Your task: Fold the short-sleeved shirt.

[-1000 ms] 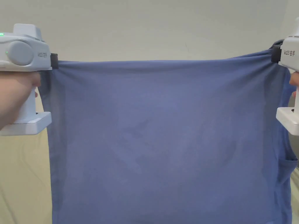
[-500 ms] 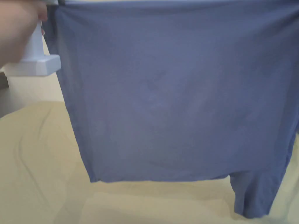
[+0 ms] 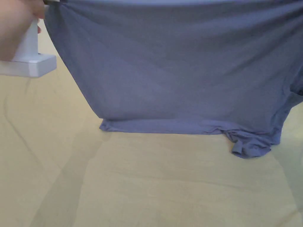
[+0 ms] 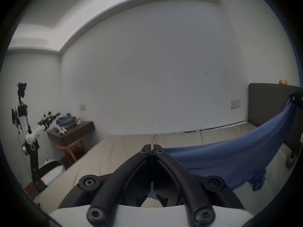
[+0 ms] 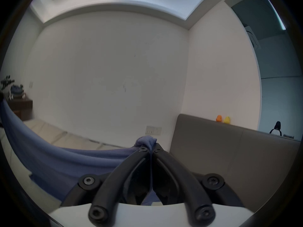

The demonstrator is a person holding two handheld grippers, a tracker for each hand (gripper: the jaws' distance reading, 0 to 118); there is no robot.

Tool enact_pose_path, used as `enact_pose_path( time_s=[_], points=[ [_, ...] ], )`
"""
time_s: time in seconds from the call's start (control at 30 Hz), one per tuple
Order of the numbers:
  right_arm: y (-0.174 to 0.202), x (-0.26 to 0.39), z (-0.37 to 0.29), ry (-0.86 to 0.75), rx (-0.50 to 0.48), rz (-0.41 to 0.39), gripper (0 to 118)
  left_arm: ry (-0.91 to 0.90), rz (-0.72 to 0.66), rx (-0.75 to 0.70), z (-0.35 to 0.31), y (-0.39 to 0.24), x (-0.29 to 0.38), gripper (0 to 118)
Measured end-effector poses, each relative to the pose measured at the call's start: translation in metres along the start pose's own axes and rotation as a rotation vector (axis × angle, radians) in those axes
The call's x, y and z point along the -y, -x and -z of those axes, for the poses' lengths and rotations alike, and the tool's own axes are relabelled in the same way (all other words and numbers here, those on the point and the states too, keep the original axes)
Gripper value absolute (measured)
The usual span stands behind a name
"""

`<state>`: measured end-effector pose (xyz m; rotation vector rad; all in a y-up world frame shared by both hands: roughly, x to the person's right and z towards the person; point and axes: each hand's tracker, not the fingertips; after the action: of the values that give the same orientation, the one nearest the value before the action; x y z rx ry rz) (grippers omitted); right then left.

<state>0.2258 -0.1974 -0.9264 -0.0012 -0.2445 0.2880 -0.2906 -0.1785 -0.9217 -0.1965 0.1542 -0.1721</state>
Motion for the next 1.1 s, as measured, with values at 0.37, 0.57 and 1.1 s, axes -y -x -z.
enact_pose_path(
  time_s=[0.37,0.57,1.1],
  points=[
    [0.005,0.116,-0.092,0.192,-0.092,0.054,0,0.151,-0.047,0.082,-0.057,-0.01,0.122,0],
    [-0.012,0.144,-0.185,0.25,-0.138,0.059,0,0.193,-0.026,0.112,-0.13,0.004,0.167,0],
    [-0.066,0.224,-0.468,0.319,-0.28,-0.057,0,0.279,-0.149,0.233,-0.376,0.072,0.279,0]
  ],
)
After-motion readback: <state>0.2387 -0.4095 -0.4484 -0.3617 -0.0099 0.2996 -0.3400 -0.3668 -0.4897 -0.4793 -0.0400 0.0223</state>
